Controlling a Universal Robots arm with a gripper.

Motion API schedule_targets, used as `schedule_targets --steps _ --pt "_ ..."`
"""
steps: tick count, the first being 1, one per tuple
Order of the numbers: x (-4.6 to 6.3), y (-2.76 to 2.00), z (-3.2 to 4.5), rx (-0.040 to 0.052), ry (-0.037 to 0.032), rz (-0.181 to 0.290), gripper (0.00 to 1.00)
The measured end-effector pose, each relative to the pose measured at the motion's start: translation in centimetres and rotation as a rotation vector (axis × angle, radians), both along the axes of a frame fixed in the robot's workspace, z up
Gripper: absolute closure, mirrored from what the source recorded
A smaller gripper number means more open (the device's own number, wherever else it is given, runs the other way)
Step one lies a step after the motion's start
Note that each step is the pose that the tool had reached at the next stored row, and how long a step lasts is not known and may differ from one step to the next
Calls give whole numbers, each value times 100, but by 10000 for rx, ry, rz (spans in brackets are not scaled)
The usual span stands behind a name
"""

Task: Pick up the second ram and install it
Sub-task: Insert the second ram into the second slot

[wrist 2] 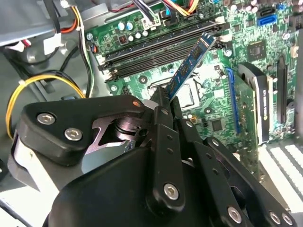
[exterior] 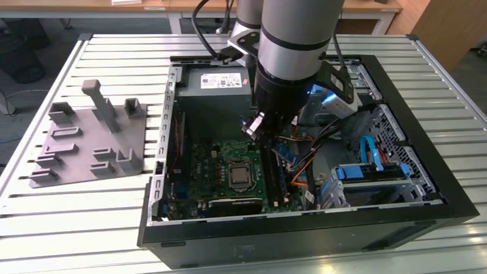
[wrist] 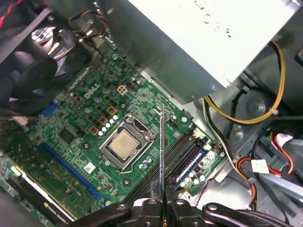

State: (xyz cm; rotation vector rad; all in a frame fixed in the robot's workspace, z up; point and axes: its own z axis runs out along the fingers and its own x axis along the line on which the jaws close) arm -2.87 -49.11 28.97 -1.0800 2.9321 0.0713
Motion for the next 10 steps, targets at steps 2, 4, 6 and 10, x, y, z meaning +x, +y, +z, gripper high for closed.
schedule_targets --steps 2,4,6,10 --pt "0 0 -2 -2 0 -244 86" --pt "0 0 -3 -4 0 -495 86" --pt "0 0 -5 -6 0 -732 86" --pt "0 0 -7 -12 0 -1213 86"
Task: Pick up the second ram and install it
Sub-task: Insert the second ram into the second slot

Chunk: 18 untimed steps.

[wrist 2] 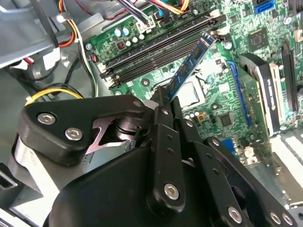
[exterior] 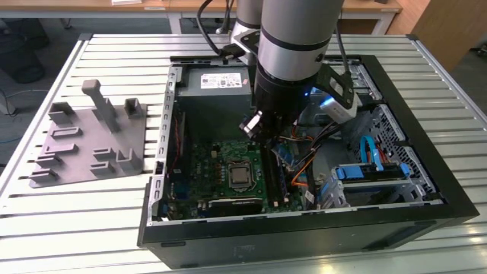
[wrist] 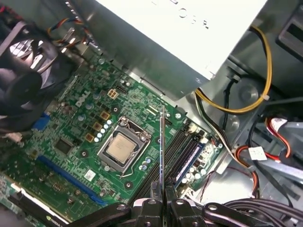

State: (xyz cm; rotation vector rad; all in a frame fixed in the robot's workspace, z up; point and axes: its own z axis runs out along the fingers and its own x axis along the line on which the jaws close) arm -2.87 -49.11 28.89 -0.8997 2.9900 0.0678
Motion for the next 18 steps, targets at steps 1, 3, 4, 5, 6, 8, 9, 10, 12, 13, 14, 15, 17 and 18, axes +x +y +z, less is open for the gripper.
schedule_targets --steps 1,3,4,5,6,8,9,10,12,13,14,15,17,18 --pt "0 0 -1 -1 0 -131 86" --pt "0 0 -2 -3 0 -360 86" --pt "0 0 -2 -4 0 -481 86" --pt "0 0 -3 -5 0 -604 86" --pt "0 0 -3 -6 0 -729 86" --pt "0 0 -5 -7 0 -987 86" --pt "0 0 -5 -8 0 -1107 86" --pt "0 0 -6 -9 0 -1224 86" --pt "0 0 -7 -10 0 -1458 86" --pt "0 0 -7 -11 0 -1573 86" --pt "0 0 -8 -12 0 -1702 86" --pt "0 0 -8 -13 0 -1819 86" --pt "0 0 -9 -15 0 -2055 86" --pt "0 0 -10 -15 0 -2171 86"
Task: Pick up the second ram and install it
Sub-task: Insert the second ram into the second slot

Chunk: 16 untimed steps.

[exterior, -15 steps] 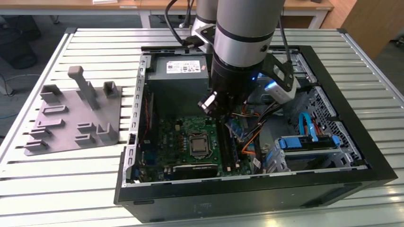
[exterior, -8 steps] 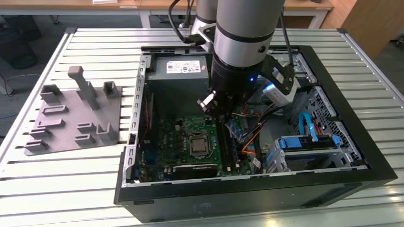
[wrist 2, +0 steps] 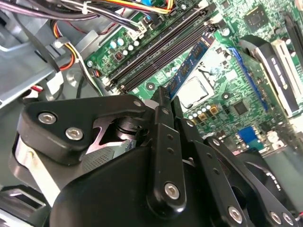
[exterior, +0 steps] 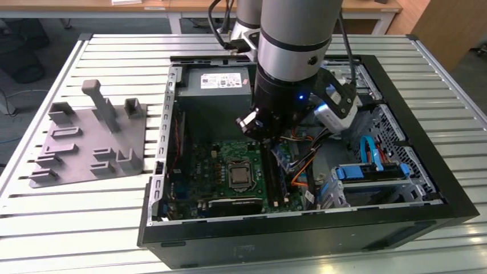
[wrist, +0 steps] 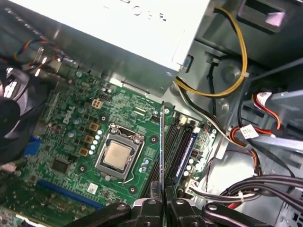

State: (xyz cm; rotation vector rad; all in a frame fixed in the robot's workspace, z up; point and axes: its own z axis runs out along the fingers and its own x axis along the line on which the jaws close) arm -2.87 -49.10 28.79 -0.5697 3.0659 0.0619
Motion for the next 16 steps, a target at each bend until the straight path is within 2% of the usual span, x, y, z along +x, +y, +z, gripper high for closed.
schedule_targets --steps 16 --pt "0 0 -8 -23 0 -1816 86"
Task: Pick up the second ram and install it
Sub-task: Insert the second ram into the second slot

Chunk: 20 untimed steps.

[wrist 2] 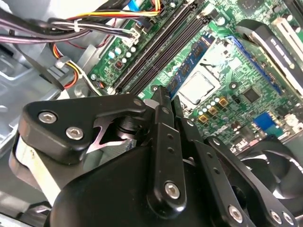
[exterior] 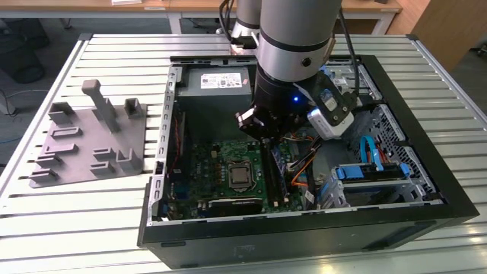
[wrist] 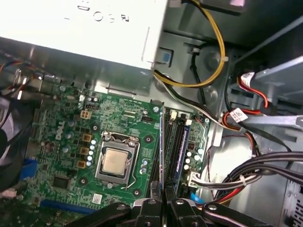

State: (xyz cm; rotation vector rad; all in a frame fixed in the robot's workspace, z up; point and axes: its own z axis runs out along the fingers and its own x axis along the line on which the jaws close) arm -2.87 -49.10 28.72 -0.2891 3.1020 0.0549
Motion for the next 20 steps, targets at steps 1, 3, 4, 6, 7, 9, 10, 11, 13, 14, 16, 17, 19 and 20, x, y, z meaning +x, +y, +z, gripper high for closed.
schedule_targets --steps 1,3,4,6,7,9,10,11,13,14,16,17,19,20 --pt "0 0 0 -2 0 -113 86" --pt "0 0 -1 -6 0 -335 86" --pt "0 0 -2 -9 0 -556 86" --pt "0 0 -4 -17 -1 -880 86" --pt "0 0 -5 -20 0 -988 86" --pt "0 0 -5 -26 0 -1208 86" --pt "0 0 -6 -29 -1 -1319 86" --pt "0 0 -6 -32 -1 -1427 86" --pt "0 0 -7 -39 0 -1645 86" --pt "0 0 -8 -42 -1 -1752 86" --pt "0 0 -9 -48 -1 -1975 86" --pt "0 0 -9 -52 -1 -2082 86" --pt "0 0 -10 -58 -1 -2296 86" --pt "0 0 -10 -61 -1 -2397 86"
